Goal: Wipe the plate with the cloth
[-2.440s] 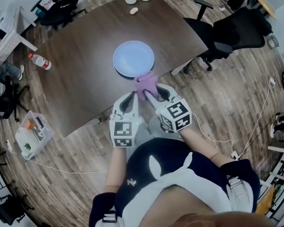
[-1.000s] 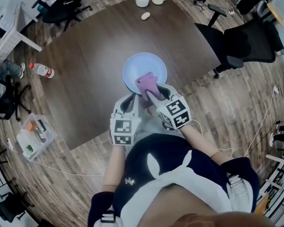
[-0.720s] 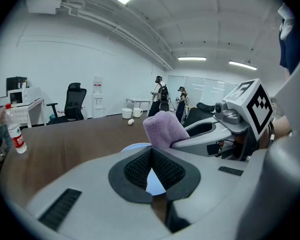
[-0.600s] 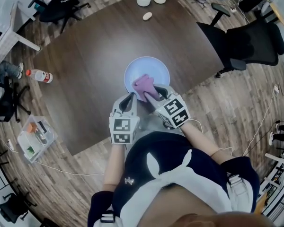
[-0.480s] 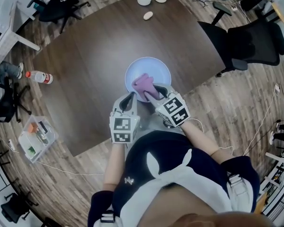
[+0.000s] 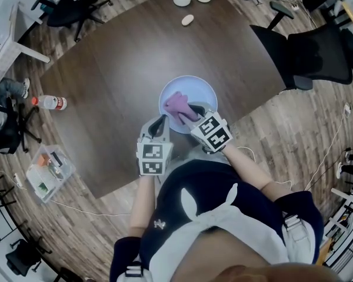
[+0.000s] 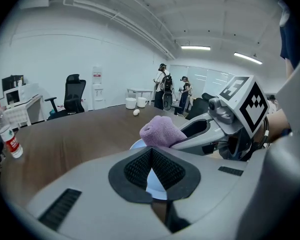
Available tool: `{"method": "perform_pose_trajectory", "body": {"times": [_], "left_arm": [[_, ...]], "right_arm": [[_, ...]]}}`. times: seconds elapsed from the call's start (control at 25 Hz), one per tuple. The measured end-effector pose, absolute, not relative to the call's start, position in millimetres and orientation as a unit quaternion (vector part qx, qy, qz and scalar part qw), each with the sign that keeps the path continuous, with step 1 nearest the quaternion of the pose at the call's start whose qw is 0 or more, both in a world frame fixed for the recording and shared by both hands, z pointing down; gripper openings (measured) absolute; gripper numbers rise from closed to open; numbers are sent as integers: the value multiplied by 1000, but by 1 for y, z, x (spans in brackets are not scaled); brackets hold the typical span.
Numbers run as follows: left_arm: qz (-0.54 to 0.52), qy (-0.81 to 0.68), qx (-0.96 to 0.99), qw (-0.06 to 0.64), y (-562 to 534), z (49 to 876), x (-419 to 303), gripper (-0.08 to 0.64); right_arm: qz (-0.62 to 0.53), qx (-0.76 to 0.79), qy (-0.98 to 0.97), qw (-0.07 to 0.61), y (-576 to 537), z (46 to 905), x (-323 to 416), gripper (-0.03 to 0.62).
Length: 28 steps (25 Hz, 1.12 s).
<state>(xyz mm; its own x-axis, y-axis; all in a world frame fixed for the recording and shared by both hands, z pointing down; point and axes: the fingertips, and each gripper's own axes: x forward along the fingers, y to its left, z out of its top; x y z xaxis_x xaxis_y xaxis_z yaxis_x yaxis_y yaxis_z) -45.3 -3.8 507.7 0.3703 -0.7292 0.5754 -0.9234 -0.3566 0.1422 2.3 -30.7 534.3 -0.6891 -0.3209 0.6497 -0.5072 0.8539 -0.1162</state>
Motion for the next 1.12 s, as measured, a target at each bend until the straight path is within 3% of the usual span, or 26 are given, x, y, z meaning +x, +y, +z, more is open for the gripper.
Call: {"method": "perform_pose_trajectory", "body": {"times": [1.12], "left_arm": [[278, -502, 751, 327, -35, 615, -69, 5]], "right_arm": [[215, 178, -859, 428, -70, 628, -26, 127]]}}
